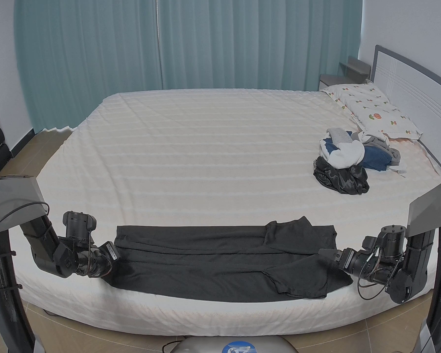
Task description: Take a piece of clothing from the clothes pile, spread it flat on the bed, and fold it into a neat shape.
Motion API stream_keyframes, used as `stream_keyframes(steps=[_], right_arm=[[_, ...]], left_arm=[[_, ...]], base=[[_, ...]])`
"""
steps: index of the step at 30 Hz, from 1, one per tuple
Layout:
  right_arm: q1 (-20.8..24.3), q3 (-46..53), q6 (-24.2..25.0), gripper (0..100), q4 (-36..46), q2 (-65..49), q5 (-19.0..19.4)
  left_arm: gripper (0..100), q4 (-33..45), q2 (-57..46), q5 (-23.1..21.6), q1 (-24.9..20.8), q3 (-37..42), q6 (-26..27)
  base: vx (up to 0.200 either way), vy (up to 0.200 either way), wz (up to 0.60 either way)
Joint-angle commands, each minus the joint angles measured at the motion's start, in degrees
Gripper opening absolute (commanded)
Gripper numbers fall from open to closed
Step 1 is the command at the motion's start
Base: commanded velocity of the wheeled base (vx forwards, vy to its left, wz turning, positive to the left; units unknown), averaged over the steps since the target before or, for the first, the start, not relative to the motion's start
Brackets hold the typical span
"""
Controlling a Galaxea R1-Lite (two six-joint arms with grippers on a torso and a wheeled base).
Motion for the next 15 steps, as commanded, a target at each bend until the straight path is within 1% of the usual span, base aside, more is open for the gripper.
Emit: stream_keyframes(steps=[1, 7, 8, 12, 15], right_arm=[[0.1, -2.7, -2.5, 100, -0.3, 4.4, 0.0], [-0.1, -4.8, -3.8, 100, -0.5, 7.9, 0.2], [-0.2, -4.8, -3.9, 0, -0.5, 7.9, 0.3], [-0.7, -5.0, -4.0, 0, -0.6, 8.0, 0.5], [-1.2, -5.7, -3.8, 0, -0.6, 7.9, 1.5]], left_arm=[[0, 0.0, 0.0, 0.1, -0.1, -0.1, -1.2], [0, 0.0, -0.1, 0.1, -0.1, -0.3, -2.2], [0, 0.0, -0.1, 0.1, -0.1, -0.3, -2.2], [0, 0.0, 0.1, 0.1, -0.1, -0.4, -2.2], [0, 0.0, 0.1, 0.1, -0.1, -0.4, -2.2]], base=[[0.000, 0.000, 0.00], [0.000, 0.000, 0.00], [0.000, 0.000, 0.00], [0.000, 0.000, 0.00], [0.000, 0.000, 0.00]])
